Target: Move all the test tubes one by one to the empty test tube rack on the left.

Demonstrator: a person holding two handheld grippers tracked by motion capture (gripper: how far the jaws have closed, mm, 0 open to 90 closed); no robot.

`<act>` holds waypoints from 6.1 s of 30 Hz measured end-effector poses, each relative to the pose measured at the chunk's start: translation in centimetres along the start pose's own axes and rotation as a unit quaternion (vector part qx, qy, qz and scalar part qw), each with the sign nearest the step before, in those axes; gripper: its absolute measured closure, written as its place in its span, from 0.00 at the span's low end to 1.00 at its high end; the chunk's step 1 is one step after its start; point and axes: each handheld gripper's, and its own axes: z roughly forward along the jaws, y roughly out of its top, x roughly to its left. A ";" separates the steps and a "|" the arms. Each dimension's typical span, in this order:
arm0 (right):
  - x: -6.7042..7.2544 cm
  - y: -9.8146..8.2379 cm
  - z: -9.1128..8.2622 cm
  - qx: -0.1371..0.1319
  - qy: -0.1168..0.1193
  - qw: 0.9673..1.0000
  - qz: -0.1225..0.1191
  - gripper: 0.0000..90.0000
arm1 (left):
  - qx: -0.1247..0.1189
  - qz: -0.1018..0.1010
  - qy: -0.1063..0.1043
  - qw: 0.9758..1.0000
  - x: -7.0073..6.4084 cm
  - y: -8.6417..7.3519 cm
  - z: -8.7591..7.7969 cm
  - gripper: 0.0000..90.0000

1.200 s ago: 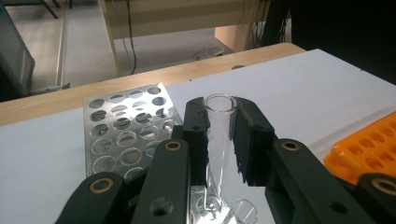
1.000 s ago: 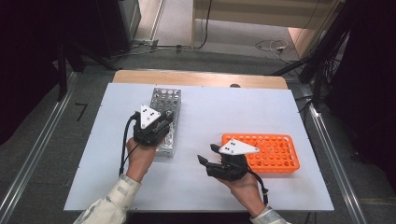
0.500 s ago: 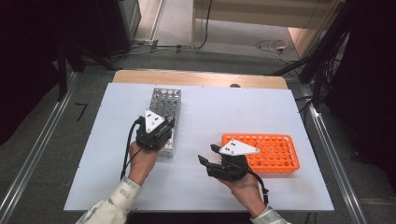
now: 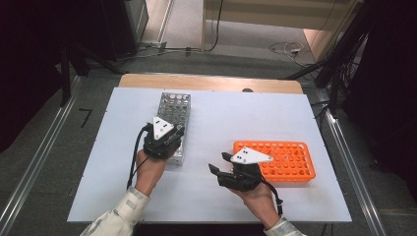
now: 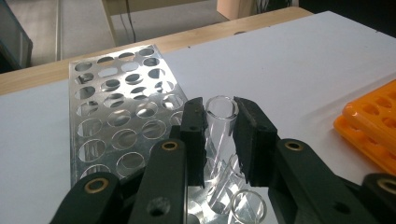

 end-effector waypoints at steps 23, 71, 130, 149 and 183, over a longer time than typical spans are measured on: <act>-0.2 -0.4 -0.7 -0.005 -0.010 1.000 -0.005 0.42 | -0.008 -0.053 -0.023 0.998 0.6 0.4 -0.9 0.36; -6.8 -7.0 -11.0 -0.036 -0.161 0.985 0.043 0.40 | -0.017 -0.065 0.009 0.998 1.3 0.0 -1.9 0.04; -7.6 -5.8 -10.2 -0.051 -0.165 0.983 0.067 0.81 | -0.019 -0.056 -0.015 0.998 -0.7 0.2 -1.8 0.05; -2.1 -1.5 -2.3 0.002 -0.025 1.000 -0.003 0.81 | -0.025 -0.045 -0.050 0.997 -3.5 0.6 -1.4 0.06; -1.9 0.9 2.0 0.020 -0.004 1.000 -0.008 0.81 | -0.002 0.037 -0.135 0.990 -9.0 0.2 0.3 0.83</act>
